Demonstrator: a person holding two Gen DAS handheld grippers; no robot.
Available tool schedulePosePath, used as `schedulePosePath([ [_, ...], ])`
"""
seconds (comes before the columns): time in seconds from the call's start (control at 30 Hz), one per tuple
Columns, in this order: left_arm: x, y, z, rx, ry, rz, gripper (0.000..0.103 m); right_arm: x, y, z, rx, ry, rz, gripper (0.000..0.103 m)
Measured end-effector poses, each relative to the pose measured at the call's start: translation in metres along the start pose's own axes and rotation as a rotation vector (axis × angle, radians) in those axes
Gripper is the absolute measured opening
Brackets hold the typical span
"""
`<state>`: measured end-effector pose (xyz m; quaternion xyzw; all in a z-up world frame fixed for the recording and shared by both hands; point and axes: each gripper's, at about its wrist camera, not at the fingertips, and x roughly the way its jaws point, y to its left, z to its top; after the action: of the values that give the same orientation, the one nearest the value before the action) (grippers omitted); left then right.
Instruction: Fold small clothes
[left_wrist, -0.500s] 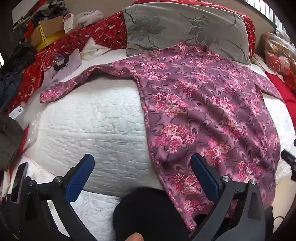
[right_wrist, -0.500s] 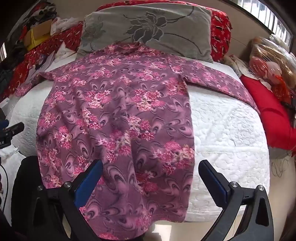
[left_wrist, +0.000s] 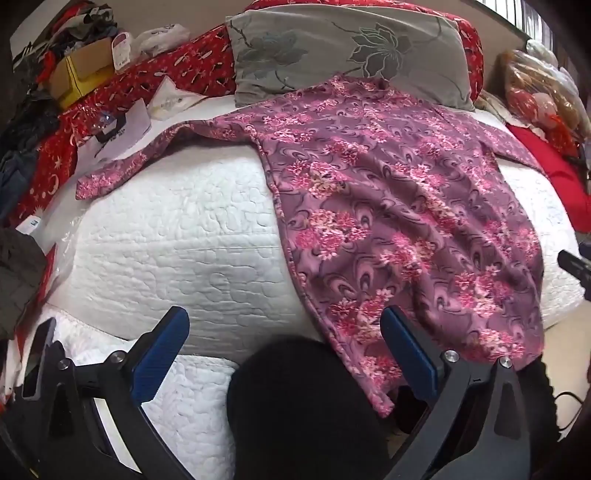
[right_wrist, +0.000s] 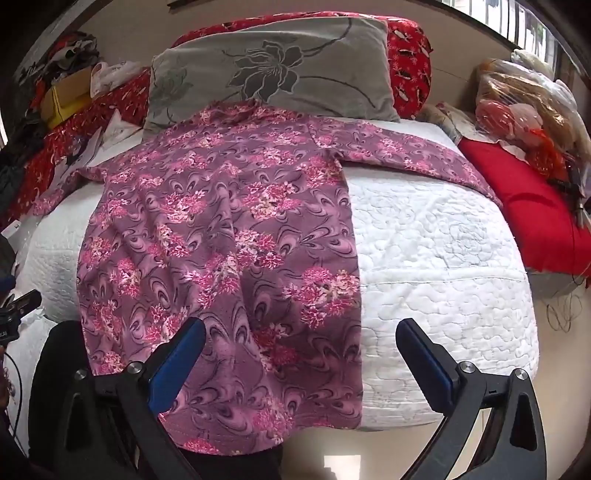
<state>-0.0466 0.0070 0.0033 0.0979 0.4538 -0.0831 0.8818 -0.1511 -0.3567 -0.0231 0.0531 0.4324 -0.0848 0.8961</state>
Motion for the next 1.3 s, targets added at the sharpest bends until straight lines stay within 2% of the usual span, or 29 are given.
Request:
schedulePosePath([
  [0.23, -0.015, -0.012, 0.007, 0.01, -0.04, -0.043, 0.103, -0.007, -0.006, 0.002, 0.031, -0.009, 0.016, 0.102],
  [0.4, -0.017, -0.016, 0.008, 0.02, -0.038, -0.054, 0.103, -0.012, -0.012, 0.001, 0.053, -0.025, 0.008, 0.103],
  [1.3, -0.022, -0.022, 0.006, 0.034, -0.048, -0.054, 0.103, -0.027, -0.014, -0.003, 0.01, -0.072, -0.032, 0.103],
])
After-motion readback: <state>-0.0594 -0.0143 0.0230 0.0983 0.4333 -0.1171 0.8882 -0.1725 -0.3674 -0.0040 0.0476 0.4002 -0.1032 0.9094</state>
